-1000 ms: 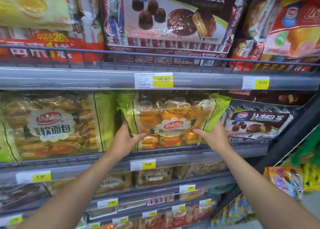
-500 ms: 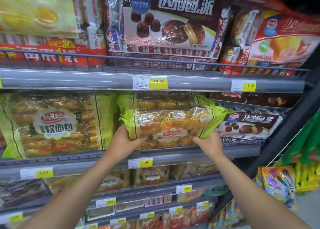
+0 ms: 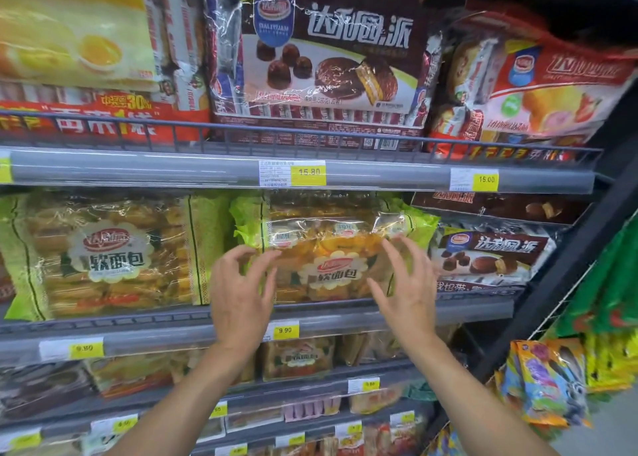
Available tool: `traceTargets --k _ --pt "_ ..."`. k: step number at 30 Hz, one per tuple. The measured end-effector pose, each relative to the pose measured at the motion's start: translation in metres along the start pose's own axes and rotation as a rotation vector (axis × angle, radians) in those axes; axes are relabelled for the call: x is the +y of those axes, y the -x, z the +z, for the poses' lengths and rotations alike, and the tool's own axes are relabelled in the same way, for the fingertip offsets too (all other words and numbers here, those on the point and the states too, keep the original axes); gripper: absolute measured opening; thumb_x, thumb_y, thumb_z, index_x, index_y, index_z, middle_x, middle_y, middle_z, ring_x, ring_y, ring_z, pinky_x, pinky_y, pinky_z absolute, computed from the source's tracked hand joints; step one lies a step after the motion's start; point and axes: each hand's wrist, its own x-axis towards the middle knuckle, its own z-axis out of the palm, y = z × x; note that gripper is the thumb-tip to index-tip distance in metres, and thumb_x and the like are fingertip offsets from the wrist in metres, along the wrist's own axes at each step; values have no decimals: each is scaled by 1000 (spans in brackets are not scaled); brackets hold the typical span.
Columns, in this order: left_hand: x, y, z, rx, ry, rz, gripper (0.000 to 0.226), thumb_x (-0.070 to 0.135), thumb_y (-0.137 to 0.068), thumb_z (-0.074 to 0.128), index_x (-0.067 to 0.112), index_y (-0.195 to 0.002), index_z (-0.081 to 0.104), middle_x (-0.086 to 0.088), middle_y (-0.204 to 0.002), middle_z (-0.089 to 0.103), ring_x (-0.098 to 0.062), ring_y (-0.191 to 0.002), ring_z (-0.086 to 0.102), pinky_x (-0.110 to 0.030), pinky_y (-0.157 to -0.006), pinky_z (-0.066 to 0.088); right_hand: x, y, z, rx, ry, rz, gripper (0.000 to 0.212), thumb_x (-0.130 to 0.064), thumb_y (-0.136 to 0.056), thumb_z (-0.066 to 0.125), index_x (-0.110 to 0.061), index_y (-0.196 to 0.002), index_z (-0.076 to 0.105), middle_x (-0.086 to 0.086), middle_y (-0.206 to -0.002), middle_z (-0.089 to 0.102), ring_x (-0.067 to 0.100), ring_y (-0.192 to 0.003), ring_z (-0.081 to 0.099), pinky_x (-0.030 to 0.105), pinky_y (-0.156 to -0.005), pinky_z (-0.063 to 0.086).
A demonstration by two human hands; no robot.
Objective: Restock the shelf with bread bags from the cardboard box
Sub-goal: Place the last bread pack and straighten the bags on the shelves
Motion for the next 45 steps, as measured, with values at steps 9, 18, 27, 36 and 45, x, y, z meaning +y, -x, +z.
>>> traceTargets --k 9,18,27,36,45 --pt "-2 1 25 -503 -109 -79 99 50 -85 71 42 -159 5 -5 -169 -4 -38 -152 20 -53 -109 45 0 -19 21 -181 112 64 100 -52 -78 77 -37 -157 19 3 -166 9 26 -153 10 50 -109 40" --pt "1 -16 38 -499 -156 -16 94 53 -84 71 41 -157 13 -8 -162 16 -36 -133 45 -44 -79 62 11 -33 17 -278 25 120 94 -51 -82 75 -35 -156 19 4 -165 13 26 -153 6 52 -116 33" --pt "8 -3 25 -383 -107 -10 97 56 -82 72 40 -158 15 -9 -168 2 -37 -150 25 -52 -96 55 25 -17 2 -157 -45 115 97 -49 -80 77 -33 -158 21 -5 -166 12 22 -154 8 51 -117 24" --pt "14 -8 30 -436 -133 -140 118 66 -72 76 37 -159 2 -3 -167 -21 -37 -146 34 -43 -74 63 -2 -23 22 -256 0 118 101 -56 -78 75 -34 -158 17 6 -166 9 33 -153 2 54 -113 32" --pt "1 -14 43 -425 4 -149 119 44 -79 80 46 -156 -10 -1 -167 -18 -37 -138 47 -45 -83 60 -6 -27 31 -247 32 116 99 -58 -78 74 -33 -157 19 7 -164 15 37 -151 8 55 -104 45"
